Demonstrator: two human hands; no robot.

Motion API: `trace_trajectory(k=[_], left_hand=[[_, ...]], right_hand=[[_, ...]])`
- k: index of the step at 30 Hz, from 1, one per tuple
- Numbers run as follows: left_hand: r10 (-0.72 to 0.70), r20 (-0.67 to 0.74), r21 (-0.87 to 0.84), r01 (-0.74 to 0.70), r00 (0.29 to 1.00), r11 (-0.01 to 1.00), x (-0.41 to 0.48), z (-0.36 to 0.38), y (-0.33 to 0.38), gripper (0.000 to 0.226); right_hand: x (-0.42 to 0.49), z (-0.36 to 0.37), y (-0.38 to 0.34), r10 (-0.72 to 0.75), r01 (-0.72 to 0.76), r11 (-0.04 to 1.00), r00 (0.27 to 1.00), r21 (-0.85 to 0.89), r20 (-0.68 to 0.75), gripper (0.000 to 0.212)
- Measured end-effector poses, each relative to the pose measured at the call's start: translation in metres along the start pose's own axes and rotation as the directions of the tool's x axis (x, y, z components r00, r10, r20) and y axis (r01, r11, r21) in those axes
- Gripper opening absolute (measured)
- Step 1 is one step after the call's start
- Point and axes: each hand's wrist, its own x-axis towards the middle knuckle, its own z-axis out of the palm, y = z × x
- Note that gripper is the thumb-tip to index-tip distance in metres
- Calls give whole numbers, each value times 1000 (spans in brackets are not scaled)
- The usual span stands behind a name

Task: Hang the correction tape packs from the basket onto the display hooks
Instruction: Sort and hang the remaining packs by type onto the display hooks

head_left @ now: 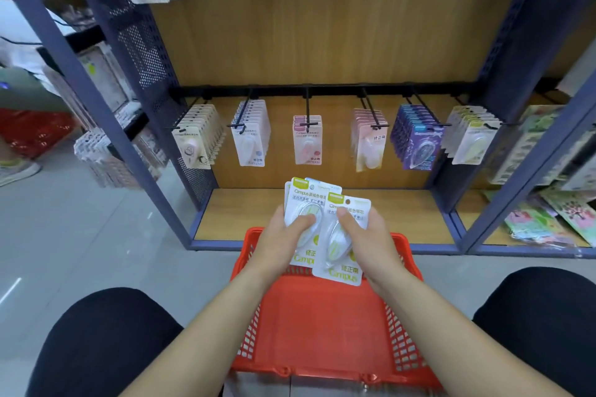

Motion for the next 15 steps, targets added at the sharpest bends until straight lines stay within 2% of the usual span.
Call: trace_trajectory(k=[3,7,12,15], left_hand=[[-3,-13,20,4,1000,1000,6,-3,0,38],[-15,-105,-36,11,994,999,14,-5,3,29],[-12,-142,-105,-3,990,994,15,-12,15,65],[16,-148,-119,-34,989,992,16,-18,27,67]], right_hand=[[4,2,-3,-20,20,1000,999,15,26,19],[8,6,-10,-25,22,999,997,47,76,23],[11,11,-15,27,-47,994,981,99,193,35],[14,15,-29,-14,-10,996,967,94,254,45]])
